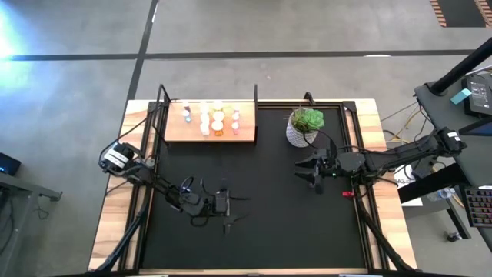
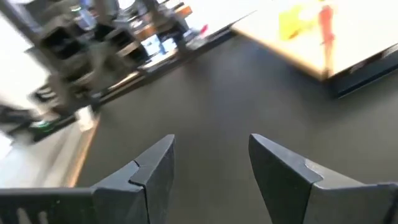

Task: Pick and place medicine bottles onto shelf by color
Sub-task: Put the blue pill bottle on the shelf aligned with the other blue pill bottles

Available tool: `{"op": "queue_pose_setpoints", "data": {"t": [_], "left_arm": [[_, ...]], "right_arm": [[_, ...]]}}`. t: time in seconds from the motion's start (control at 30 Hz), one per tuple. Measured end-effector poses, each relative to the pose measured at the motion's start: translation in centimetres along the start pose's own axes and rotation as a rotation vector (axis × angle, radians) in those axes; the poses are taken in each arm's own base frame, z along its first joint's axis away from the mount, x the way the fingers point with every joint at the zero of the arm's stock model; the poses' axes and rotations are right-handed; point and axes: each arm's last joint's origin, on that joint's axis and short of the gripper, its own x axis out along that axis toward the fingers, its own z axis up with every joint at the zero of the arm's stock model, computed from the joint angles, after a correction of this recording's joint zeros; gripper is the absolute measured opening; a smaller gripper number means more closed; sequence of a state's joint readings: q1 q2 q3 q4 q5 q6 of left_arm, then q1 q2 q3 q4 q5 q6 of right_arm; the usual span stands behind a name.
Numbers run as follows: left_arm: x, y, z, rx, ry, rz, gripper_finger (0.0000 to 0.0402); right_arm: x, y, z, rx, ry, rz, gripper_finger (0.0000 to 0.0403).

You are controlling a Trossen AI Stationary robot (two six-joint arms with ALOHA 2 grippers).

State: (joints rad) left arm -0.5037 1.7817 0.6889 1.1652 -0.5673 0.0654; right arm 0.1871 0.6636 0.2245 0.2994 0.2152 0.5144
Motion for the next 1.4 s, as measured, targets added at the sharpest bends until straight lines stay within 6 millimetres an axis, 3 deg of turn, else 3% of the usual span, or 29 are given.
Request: {"op": "queue_pose_setpoints", "data": {"t": [0.17, 0.6, 0.9, 1.4], "left_arm": [[-0.2, 0.3, -0.3, 0.008, 0.016, 0.073, 0.0199], [-0.4, 0.6, -0.6, 0.013, 0.027, 0.123, 0.0199], [-0.4, 0.7, -0.6, 0.013, 0.028, 0.13, 0.0199], [-0.4, 0.7, -0.7, 0.01, 0.029, 0.131, 0.0199]], "right_arm": [[0.0, 0.0, -0.5, 0.104, 0.12, 0.023, 0.0194], [-1.4, 1.2, 2.7, 0.214, 0.606, -0.505, 0.0194], [0.6, 1.8, 1.8, 0.316, 0.844, -0.615, 0.0225], [3.7, 1.7, 0.3, 0.213, 0.989, -0.687, 0.0242]]}}
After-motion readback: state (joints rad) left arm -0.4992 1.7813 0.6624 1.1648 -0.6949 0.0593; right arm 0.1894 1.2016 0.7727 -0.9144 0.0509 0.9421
